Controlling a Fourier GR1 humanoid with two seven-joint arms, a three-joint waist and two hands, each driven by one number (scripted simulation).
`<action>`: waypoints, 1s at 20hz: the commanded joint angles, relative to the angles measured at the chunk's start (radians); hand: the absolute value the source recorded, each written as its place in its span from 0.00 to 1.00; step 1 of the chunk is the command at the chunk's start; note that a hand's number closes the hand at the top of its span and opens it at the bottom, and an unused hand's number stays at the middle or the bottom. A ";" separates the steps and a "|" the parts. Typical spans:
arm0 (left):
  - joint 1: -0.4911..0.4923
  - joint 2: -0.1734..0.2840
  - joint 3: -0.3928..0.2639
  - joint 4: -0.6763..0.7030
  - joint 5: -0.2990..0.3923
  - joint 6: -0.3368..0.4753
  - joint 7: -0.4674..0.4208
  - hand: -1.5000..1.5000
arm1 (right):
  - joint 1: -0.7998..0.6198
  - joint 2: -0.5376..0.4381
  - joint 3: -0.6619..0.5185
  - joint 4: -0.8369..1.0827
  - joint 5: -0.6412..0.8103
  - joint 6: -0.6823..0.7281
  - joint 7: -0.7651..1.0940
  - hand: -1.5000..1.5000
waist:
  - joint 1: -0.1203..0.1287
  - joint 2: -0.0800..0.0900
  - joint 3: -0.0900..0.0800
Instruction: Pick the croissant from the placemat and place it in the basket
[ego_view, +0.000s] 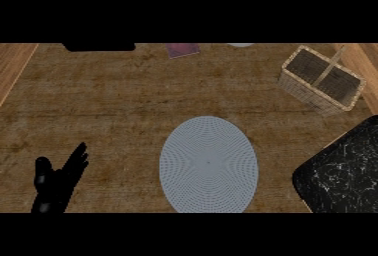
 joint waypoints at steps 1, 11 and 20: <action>-0.004 -0.005 -0.009 0.066 0.006 -0.030 -0.015 0.50 | -0.129 -0.163 -0.057 0.176 -0.189 0.018 0.170 1.00 | 0.036 0.009 -0.002; -0.049 0.009 -0.009 0.092 0.004 -0.066 -0.016 0.50 | -0.477 -0.199 0.244 0.451 -0.010 0.005 0.114 1.00 | 0.075 0.017 0.000; -0.081 -0.053 -0.041 0.073 -0.046 0.014 0.034 0.50 | -0.758 -0.009 0.434 0.655 0.154 -0.001 0.130 1.00 | 0.070 0.015 0.001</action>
